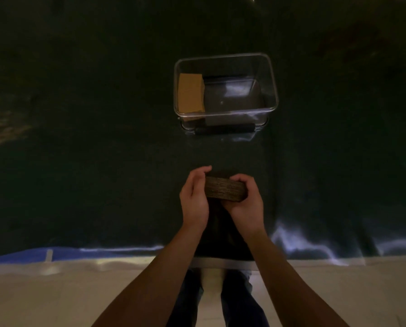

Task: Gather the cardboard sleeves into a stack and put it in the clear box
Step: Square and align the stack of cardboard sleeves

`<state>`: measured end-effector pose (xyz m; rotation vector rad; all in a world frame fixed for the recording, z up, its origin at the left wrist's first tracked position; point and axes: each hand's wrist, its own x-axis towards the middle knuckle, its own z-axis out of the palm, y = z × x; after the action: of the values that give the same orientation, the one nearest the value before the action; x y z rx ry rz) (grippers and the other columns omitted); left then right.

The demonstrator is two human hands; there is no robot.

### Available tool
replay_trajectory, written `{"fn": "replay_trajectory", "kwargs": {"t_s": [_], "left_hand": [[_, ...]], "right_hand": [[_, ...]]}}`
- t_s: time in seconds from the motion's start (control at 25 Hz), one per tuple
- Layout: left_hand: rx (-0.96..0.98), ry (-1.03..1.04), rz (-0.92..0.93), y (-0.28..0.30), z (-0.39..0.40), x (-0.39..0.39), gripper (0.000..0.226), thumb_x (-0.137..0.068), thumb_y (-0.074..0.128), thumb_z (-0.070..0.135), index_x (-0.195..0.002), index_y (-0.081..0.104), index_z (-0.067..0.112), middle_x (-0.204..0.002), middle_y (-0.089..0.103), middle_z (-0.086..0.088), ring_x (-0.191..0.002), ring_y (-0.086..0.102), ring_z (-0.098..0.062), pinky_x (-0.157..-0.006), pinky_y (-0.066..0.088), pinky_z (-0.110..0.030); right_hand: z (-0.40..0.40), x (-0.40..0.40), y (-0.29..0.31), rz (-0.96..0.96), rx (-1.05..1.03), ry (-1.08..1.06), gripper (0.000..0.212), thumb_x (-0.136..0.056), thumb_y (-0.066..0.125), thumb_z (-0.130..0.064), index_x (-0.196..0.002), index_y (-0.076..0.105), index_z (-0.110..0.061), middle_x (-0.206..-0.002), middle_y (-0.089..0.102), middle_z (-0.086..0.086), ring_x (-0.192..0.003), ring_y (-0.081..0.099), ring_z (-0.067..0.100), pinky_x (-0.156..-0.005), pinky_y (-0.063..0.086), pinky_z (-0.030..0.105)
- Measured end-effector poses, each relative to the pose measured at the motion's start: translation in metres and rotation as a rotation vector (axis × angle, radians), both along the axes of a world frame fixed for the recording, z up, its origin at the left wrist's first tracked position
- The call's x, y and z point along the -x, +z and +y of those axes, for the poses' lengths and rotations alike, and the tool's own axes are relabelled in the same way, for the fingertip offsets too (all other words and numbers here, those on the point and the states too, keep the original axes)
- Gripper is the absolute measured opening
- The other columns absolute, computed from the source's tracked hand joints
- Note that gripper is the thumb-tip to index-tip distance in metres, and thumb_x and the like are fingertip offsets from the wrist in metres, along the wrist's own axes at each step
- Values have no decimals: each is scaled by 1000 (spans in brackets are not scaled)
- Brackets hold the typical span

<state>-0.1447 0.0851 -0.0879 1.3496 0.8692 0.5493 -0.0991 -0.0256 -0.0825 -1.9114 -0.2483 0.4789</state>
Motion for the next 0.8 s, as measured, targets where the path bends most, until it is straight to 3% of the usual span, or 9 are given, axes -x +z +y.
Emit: {"fn": "replay_trajectory", "kwargs": {"t_s": [0.12,0.24,0.32,0.44,0.52,0.6,0.8], "left_hand": [[-71,-32,-16,0,2,-1,28,-94,51,32,-104,70,14,-104,71,6,-97,64,-6,-80,51,-20],[-336,-82,242,-2,-1,6,17,-96,52,36,-104,63,26,-98,63,17,-93,58,3,-84,51,-27],[-483,-123,343,-7,1,8,25,-93,48,46,-103,63,28,-98,56,16,-94,50,2,-87,43,-30],[-386,-89,295,-3,6,6,28,-90,44,52,-99,63,33,-99,58,8,-91,52,6,-80,45,-19],[-453,-123,291,-7,4,11,29,-93,42,48,-99,62,29,-97,57,7,-92,52,-1,-79,45,-22],[-566,-174,333,-10,2,16,33,-95,38,46,-97,62,24,-91,52,10,-91,50,-9,-76,44,-28],[-586,-51,356,-4,5,9,32,-94,36,43,-91,61,23,-81,37,21,-78,48,-9,-62,38,-22]], "right_hand": [[-1,-5,1,-77,24,17,59,-69,79,-6,-101,52,-47,-109,60,-12,-102,59,3,-85,50,19],[-2,-13,-1,-284,351,132,46,-69,76,-17,-110,59,-29,-107,64,-3,-101,54,23,-85,45,37],[-5,-19,-2,-407,515,207,45,-70,75,-30,-113,61,-26,-106,68,-3,-98,52,25,-81,42,38],[-9,-24,-3,-447,476,193,45,-69,75,-34,-111,61,-28,-104,69,-6,-95,49,21,-78,46,38],[-9,-22,-4,-424,473,214,44,-70,73,-35,-112,59,-29,-106,69,-6,-94,48,21,-78,47,39],[-10,-20,-4,-414,516,254,46,-71,73,-37,-113,56,-30,-108,68,-5,-95,52,22,-76,48,37],[-10,-25,2,-422,515,297,48,-73,70,-45,-113,46,-35,-110,64,-5,-86,67,22,-68,58,41]]}}
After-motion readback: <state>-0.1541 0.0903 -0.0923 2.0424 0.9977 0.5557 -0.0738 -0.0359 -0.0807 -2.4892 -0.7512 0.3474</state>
